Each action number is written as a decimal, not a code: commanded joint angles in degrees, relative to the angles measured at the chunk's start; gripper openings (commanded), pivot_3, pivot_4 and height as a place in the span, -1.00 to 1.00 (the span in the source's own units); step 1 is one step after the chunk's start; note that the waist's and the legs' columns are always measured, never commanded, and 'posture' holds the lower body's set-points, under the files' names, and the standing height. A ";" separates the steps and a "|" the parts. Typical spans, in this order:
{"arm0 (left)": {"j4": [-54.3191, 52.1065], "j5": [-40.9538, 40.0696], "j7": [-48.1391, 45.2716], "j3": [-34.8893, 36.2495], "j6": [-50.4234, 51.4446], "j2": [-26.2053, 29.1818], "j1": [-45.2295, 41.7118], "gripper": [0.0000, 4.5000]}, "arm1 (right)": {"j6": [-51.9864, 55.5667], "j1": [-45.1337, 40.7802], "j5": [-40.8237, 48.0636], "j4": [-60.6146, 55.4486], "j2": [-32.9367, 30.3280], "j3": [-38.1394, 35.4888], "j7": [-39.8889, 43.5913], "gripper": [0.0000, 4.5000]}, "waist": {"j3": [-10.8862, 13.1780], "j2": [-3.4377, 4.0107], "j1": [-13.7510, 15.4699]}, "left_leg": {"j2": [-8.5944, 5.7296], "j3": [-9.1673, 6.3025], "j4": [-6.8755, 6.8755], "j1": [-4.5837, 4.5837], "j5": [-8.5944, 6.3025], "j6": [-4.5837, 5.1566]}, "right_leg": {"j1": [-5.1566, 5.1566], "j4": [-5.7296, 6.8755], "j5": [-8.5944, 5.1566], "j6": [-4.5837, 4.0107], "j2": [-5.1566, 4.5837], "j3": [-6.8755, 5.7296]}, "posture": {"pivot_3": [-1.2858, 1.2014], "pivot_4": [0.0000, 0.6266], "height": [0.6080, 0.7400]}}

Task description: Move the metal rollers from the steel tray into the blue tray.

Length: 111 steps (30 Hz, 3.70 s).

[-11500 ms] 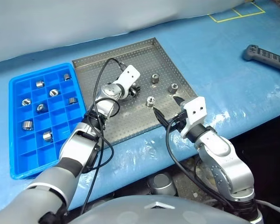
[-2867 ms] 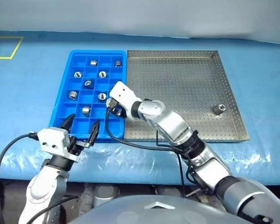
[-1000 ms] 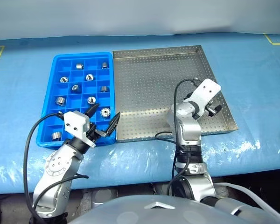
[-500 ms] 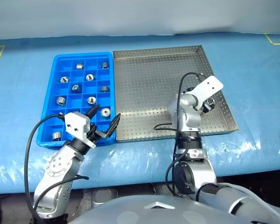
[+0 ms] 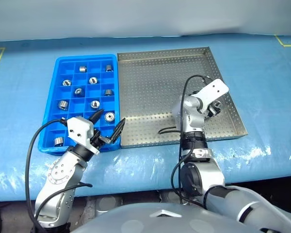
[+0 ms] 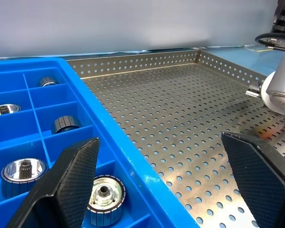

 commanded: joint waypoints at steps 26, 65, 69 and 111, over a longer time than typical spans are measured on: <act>-0.27 -0.09 -0.25 0.28 -1.87 -0.18 1.16 1.00 | -4.94 -10.79 -2.12 9.70 1.86 -7.64 -6.47 0.99 | 0.00 0.03 0.06 | 0.00 0.03 0.00 0.01 0.00 0.00 | 0.00 0.03 0.00 0.00 0.01 0.04 | 0.06 -0.52 1.00; -1.03 0.30 0.94 1.17 -2.13 -0.82 2.45 1.00 | 14.65 -5.01 0.23 -15.79 -1.31 19.63 51.29 -0.26 | 0.05 0.16 0.47 | 0.09 -0.08 -0.10 0.05 -0.02 0.05 | -0.04 0.06 -0.03 -0.05 0.11 -0.08 | 0.09 -0.52 1.00; -2.19 0.25 1.71 2.30 -2.56 -0.81 4.45 1.00 | 25.79 -4.27 8.15 -21.82 -2.64 21.85 66.50 -0.26 | 0.05 0.15 1.88 | 0.06 -0.22 -0.09 -0.03 -0.03 0.04 | -0.01 0.01 -0.04 -0.08 0.01 -0.27 | 0.11 -0.52 1.00; -5.94 0.58 -2.98 9.15 -8.27 1.70 19.43 1.00 | 40.72 4.90 6.04 -27.21 -7.49 41.51 105.38 0.33 | 0.09 0.03 3.99 | 0.07 -0.37 -0.06 0.02 0.00 -0.03 | 0.11 -0.06 -0.13 -0.16 0.02 -0.49 | 0.15 -0.52 1.00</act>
